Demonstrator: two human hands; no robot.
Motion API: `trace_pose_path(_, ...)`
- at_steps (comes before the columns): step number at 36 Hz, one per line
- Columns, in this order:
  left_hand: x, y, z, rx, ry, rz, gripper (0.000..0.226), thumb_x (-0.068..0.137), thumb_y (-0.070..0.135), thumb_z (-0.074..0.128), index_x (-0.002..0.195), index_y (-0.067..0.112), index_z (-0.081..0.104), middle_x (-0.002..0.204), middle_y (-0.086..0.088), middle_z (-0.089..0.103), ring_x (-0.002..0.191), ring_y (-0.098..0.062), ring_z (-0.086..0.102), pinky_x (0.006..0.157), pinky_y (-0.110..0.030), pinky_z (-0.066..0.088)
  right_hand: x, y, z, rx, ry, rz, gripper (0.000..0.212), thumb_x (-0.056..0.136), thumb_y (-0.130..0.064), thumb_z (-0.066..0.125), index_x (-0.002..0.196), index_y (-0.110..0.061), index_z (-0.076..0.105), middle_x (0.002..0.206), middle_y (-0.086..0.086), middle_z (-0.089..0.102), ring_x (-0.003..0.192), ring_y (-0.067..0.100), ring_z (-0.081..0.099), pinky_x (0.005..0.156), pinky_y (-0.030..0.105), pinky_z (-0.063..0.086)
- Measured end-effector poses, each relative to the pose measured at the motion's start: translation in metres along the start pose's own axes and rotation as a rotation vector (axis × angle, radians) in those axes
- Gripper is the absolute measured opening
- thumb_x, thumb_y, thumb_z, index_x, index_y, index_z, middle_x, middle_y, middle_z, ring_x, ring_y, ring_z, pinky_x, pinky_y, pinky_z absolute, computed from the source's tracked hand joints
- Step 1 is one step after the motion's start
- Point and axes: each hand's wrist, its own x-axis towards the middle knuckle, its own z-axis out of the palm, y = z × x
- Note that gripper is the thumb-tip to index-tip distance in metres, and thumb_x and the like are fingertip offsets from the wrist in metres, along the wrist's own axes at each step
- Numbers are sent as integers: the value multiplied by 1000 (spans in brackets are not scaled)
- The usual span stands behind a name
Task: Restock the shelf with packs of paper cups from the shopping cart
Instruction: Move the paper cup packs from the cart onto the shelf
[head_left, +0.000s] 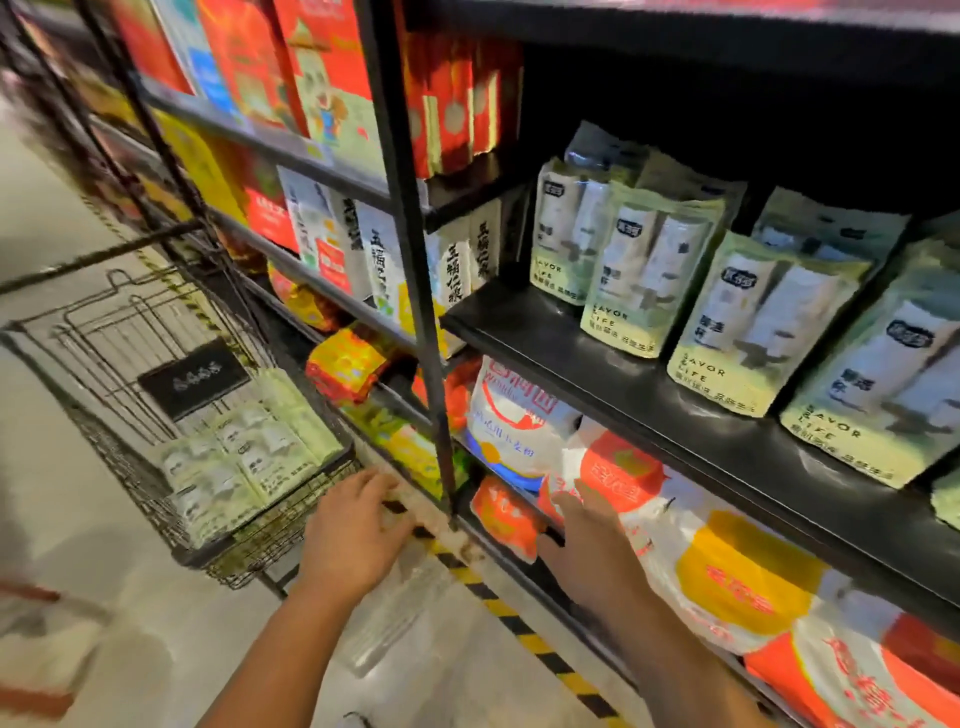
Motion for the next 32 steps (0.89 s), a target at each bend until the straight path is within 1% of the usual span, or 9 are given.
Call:
trace_pose_path(3,1,-31,-12,2,-20,-49,57,90,61,57,142,38,51,147,6,49,134,-21,45,104,-40,46,9,-36,11,-8,6,-55,63,93,-39,59,151,-24,38,163,3,23,149,25,24,118,40,30)
trace_pose_path(6,4,-71,-29,9,-12,-102,61,90,65,55,144,37,49,149,4,48,135,-23,44,107,-40,43,25,-80,28,-82,-23,-141,63,93,-40,60,150,-20,42,161,4,29,148,25,26,118,36,26)
trace_pose_path(10,11,-139,-52,-32,6,-188,56,90,55,57,142,34,51,148,4,50,134,-23,45,108,-41,44,49,-146,54,-119,-54,-207,57,91,-45,62,141,-20,50,152,5,39,141,25,36,112,37,36)
trace_pose_path(12,13,-177,-65,-2,36,-234,57,91,58,56,142,33,50,146,6,51,132,-21,47,105,-40,46,60,-184,71,-139,-75,-225,60,93,-44,61,145,-19,47,156,7,35,144,26,31,115,38,34)
trace_pose_path(15,15,-235,-80,11,58,-285,59,93,58,56,145,31,48,148,4,50,136,-23,44,106,-39,43,73,-241,98,-186,-127,-270,65,96,-44,58,152,-19,37,165,7,20,151,26,19,119,38,27)
trace_pose_path(18,17,-290,-90,-11,54,-333,62,93,58,56,147,31,44,150,5,47,139,-22,39,110,-39,39,86,-292,123,-207,-184,-326,64,97,-44,57,153,-22,35,166,5,17,153,25,15,120,38,25)
trace_pose_path(22,21,-351,-99,-34,41,-401,61,92,57,57,144,28,47,149,3,49,139,-25,40,109,-41,41,101,-350,153,-230,-239,-376,66,97,-46,56,154,-21,34,166,4,15,154,24,13,123,41,24)
trace_pose_path(27,31,-403,-101,-82,33,-472,60,92,57,54,143,26,48,149,3,49,138,-24,41,109,-40,41,120,-403,180,-309,-311,-411,66,98,-42,55,155,-19,32,165,7,16,153,27,15,121,41,26)
trace_pose_path(32,49,-416,-94,-134,40,-495,59,93,52,56,145,24,47,149,2,49,138,-24,42,108,-39,42,143,-421,195,-384,-362,-418,64,98,-42,54,154,-18,34,164,8,19,152,27,16,120,41,29)
